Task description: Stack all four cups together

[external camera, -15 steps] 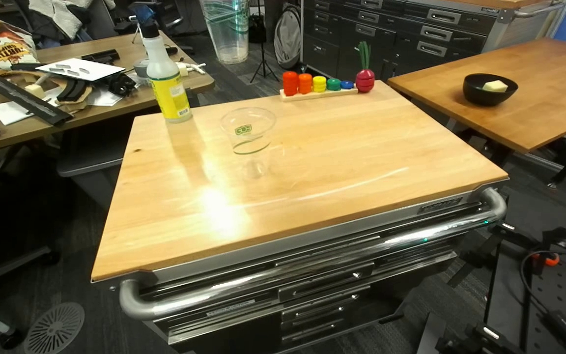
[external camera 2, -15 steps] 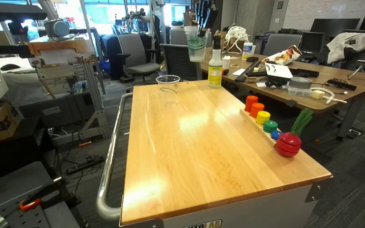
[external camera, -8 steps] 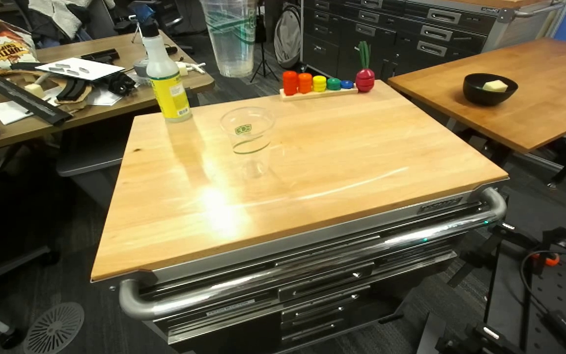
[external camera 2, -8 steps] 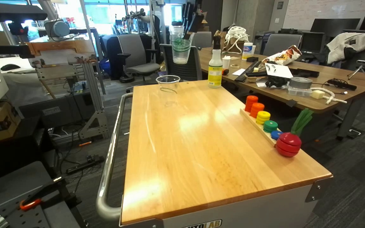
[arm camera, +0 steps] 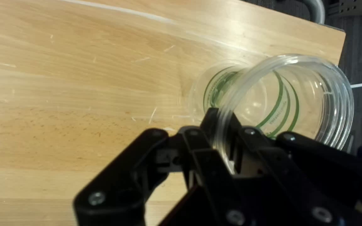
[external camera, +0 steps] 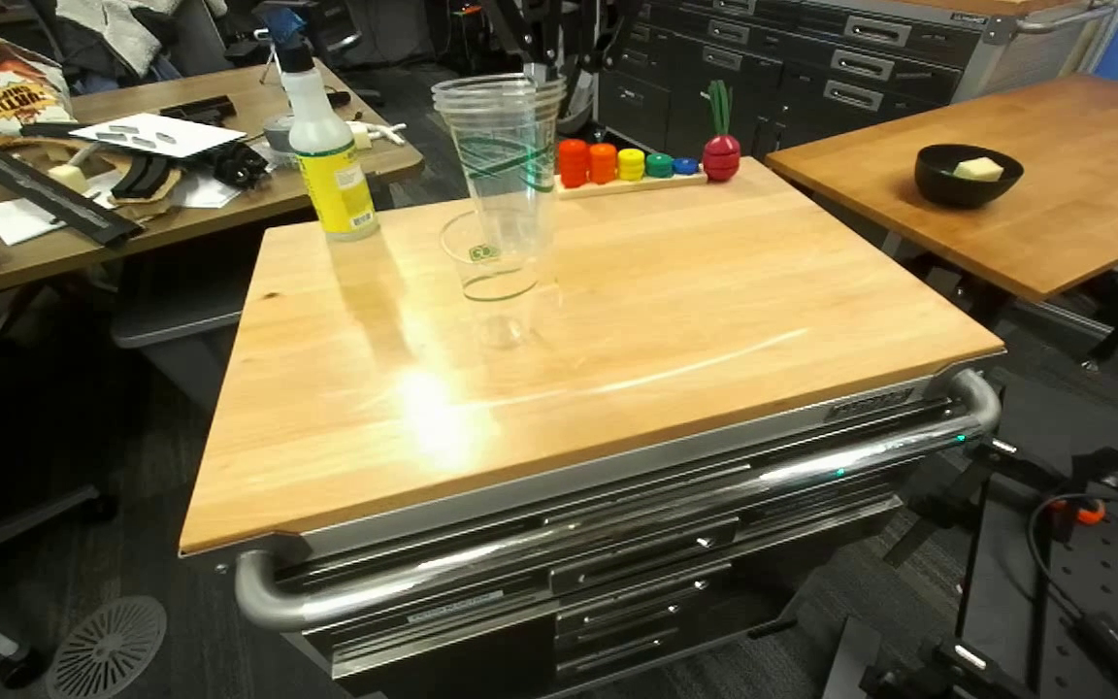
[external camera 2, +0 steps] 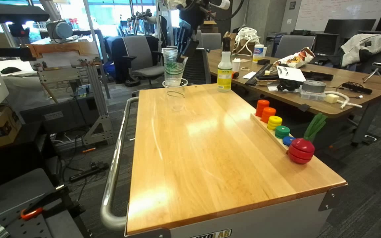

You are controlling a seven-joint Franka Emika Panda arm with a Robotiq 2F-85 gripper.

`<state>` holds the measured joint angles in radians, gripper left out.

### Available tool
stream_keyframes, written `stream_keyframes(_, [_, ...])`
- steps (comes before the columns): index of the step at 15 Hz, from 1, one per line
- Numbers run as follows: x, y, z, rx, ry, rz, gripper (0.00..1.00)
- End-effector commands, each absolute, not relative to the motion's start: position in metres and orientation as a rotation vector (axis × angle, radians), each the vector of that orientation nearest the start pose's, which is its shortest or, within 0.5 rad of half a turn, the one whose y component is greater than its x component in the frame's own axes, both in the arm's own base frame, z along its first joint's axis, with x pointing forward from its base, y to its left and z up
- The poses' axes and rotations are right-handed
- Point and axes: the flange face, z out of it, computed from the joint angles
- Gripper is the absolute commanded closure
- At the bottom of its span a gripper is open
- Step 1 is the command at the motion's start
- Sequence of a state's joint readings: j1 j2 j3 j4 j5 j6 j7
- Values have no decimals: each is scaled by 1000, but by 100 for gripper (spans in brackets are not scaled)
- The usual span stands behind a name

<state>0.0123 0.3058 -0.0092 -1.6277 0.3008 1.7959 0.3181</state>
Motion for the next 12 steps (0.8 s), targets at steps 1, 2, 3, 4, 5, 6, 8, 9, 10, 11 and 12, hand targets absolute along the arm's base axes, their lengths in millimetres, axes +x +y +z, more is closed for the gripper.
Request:
stream_keyframes(1, [614, 40, 440, -2794, 501, 261, 98])
stream_keyframes(2, [612, 42, 437, -2796, 489, 267, 98])
stream_keyframes(3, [611, 45, 434, -2802, 477, 265, 98])
stream_keyframes(4, [610, 47, 431, -2811, 465, 260, 98])
stream_keyframes(5, [610, 48, 426, -2827, 449, 253, 98])
stream_keyframes(6, [611, 49, 423, -2843, 434, 236, 98])
stream_keyframes(8, [612, 48, 411, -2910, 363, 174, 98])
stream_keyframes(9, [613, 46, 405, -2943, 327, 141, 98])
stream_keyframes(10, [614, 45, 399, -2973, 297, 107, 98])
stream_keyframes(11, [615, 44, 394, -2996, 277, 78, 98])
stream_keyframes(12, [616, 43, 390, -3010, 262, 53, 98])
